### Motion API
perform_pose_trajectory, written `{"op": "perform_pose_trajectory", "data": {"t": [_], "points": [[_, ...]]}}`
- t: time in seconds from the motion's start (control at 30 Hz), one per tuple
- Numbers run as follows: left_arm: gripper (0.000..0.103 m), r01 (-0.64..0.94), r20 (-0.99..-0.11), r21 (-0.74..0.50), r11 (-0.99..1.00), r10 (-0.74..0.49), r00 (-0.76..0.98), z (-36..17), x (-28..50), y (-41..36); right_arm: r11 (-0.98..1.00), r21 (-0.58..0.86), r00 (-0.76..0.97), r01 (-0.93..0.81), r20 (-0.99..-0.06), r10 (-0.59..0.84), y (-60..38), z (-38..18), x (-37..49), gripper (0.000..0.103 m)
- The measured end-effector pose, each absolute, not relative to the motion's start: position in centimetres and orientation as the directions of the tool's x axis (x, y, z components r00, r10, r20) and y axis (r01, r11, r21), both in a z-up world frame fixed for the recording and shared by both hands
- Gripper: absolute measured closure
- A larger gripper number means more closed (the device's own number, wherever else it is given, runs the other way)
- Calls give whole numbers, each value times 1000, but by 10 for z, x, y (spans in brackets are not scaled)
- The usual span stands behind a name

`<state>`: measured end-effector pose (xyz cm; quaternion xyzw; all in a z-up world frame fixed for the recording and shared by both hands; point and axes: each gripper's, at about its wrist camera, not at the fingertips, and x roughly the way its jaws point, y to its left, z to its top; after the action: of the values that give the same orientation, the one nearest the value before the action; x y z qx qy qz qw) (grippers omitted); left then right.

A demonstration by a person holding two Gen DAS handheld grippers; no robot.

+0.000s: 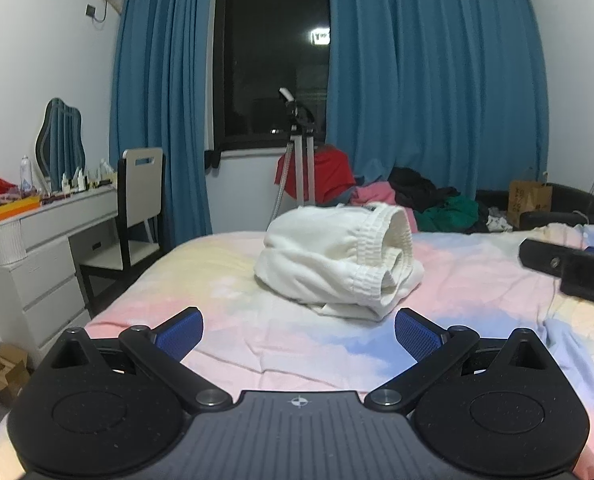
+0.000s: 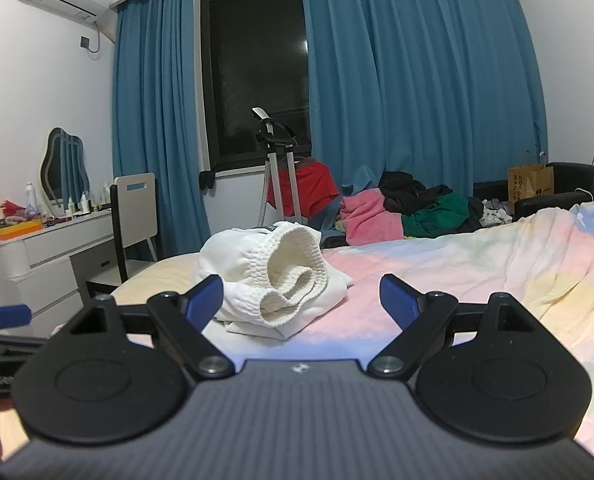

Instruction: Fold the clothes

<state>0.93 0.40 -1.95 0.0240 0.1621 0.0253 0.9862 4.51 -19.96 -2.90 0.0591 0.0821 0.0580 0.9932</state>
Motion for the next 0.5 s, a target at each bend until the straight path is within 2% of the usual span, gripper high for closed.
{"op": "perform_pose_trajectory", "data": {"t": [0.3, 0.5], "points": [[0, -11, -394, 0, 1000, 10, 919, -36, 31, 0, 983, 164, 980, -82, -165, 109, -210, -27, 45, 16], [1, 47, -399, 97, 994, -5, 917, -44, 81, -35, 975, 218, 976, -51, -195, 95, -228, -32, 55, 16]]}}
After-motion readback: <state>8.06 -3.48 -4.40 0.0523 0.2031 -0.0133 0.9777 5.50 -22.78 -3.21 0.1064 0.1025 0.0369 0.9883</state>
